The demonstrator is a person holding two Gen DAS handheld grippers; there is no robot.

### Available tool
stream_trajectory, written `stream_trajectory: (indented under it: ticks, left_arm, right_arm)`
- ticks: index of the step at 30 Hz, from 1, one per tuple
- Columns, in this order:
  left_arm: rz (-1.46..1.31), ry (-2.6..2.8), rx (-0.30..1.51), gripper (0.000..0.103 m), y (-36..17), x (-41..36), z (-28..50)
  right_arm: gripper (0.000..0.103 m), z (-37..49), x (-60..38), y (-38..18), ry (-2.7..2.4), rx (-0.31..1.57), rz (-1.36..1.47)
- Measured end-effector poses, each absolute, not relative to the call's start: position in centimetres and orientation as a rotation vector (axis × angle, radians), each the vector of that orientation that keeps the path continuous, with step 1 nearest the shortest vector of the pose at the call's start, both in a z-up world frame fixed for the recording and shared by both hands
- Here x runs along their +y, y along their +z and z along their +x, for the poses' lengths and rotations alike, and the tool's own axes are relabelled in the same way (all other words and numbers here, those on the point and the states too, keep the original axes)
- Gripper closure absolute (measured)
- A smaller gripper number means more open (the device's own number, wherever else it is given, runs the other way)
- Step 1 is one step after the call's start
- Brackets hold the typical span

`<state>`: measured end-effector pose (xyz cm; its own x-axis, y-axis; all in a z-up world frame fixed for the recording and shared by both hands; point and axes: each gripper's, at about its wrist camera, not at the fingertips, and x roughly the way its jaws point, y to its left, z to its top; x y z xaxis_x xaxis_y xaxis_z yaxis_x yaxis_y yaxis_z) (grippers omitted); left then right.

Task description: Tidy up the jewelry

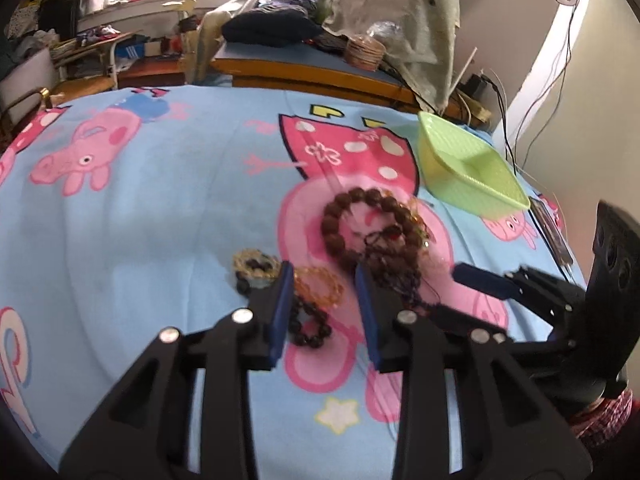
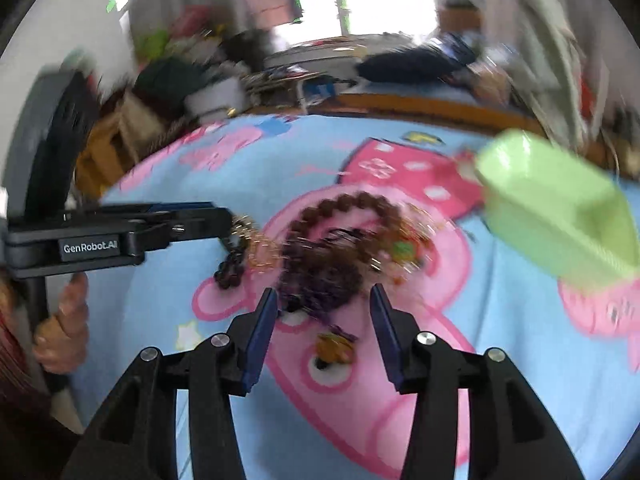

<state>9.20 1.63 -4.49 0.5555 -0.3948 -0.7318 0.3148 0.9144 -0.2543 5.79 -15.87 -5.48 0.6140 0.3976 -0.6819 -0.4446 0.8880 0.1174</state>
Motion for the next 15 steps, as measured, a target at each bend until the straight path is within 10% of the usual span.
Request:
stream_trajectory:
  ticks: [2,12,15]
  left_arm:
    - [-0.106,-0.419,0.89,0.073,-4.6,1.7,9.1]
    - [-0.083,-0.451,0.847,0.072,-4.1,2.1,7.4]
    - [-0.037,-0.479,0.775,0.051,-3.2,1.1,6.4]
  right_arm:
    - [0.103,6.0,-14.3,-5.7,0.493,0.765,-0.132]
    - [0.103,8.3,-16.3,-4.3,0.598,0.81,0.102]
    - [0.103,7.7,-17.4,-1.7,0.637,0.768,0.162]
